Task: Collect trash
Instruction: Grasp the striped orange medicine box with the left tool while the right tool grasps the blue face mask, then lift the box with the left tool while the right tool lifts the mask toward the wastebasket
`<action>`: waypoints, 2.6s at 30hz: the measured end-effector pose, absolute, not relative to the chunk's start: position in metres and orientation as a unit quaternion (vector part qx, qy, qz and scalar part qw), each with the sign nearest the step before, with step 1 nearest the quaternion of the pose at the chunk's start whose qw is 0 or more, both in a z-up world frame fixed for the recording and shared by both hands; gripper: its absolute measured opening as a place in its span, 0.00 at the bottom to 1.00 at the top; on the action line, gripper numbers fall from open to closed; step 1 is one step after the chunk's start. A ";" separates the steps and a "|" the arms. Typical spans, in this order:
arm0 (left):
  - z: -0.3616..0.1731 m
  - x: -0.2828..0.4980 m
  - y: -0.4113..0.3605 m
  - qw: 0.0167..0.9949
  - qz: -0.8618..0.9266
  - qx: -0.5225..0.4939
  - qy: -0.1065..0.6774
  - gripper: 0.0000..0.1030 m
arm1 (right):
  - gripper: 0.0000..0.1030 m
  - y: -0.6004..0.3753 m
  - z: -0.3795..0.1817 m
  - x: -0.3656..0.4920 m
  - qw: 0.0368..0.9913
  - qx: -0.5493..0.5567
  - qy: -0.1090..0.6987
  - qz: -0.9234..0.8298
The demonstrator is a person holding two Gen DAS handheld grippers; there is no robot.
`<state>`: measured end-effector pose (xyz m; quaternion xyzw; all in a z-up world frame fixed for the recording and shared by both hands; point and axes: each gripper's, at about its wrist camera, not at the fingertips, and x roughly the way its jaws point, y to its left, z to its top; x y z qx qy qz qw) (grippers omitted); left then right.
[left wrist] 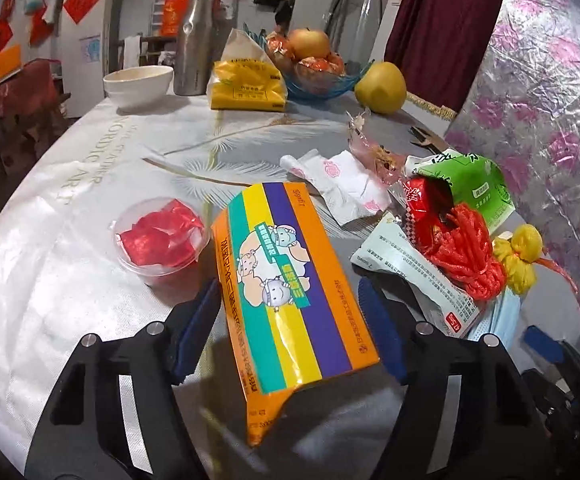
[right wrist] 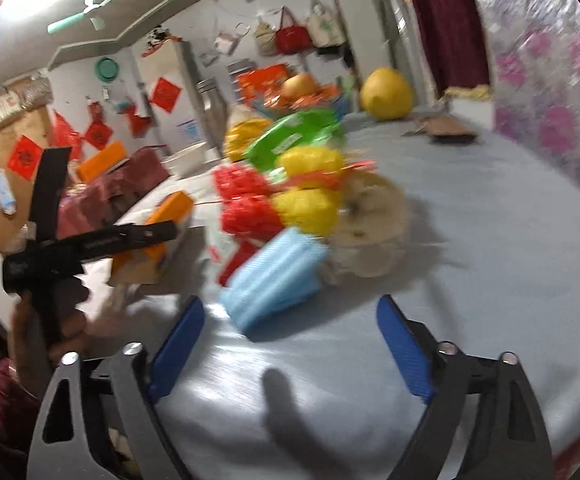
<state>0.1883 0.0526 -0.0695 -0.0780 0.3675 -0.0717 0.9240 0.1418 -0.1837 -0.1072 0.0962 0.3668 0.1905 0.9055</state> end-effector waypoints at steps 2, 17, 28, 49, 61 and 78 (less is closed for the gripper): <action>-0.069 0.186 0.049 0.925 -0.075 -0.070 0.365 0.64 | 0.71 -0.179 -0.111 0.153 0.898 0.114 0.376 0.197; -0.033 0.143 0.041 0.938 -0.111 -0.070 0.320 0.58 | 0.35 -0.192 -0.070 0.111 0.909 0.130 0.326 0.223; -0.006 0.106 0.021 0.945 -0.133 -0.053 0.293 0.58 | 0.35 -0.236 -0.019 0.060 0.940 0.141 0.244 0.192; -0.041 0.112 -0.070 0.950 -0.183 0.028 0.251 0.59 | 0.35 -0.341 -0.057 0.015 0.939 0.213 0.251 0.100; -0.069 0.117 -0.017 0.949 -0.128 -0.006 0.287 0.78 | 0.35 -0.313 -0.068 0.023 0.934 0.190 0.280 0.113; -0.040 0.084 -0.058 0.932 -0.234 0.006 0.278 0.48 | 0.34 -0.332 -0.064 0.009 0.940 0.194 0.267 0.092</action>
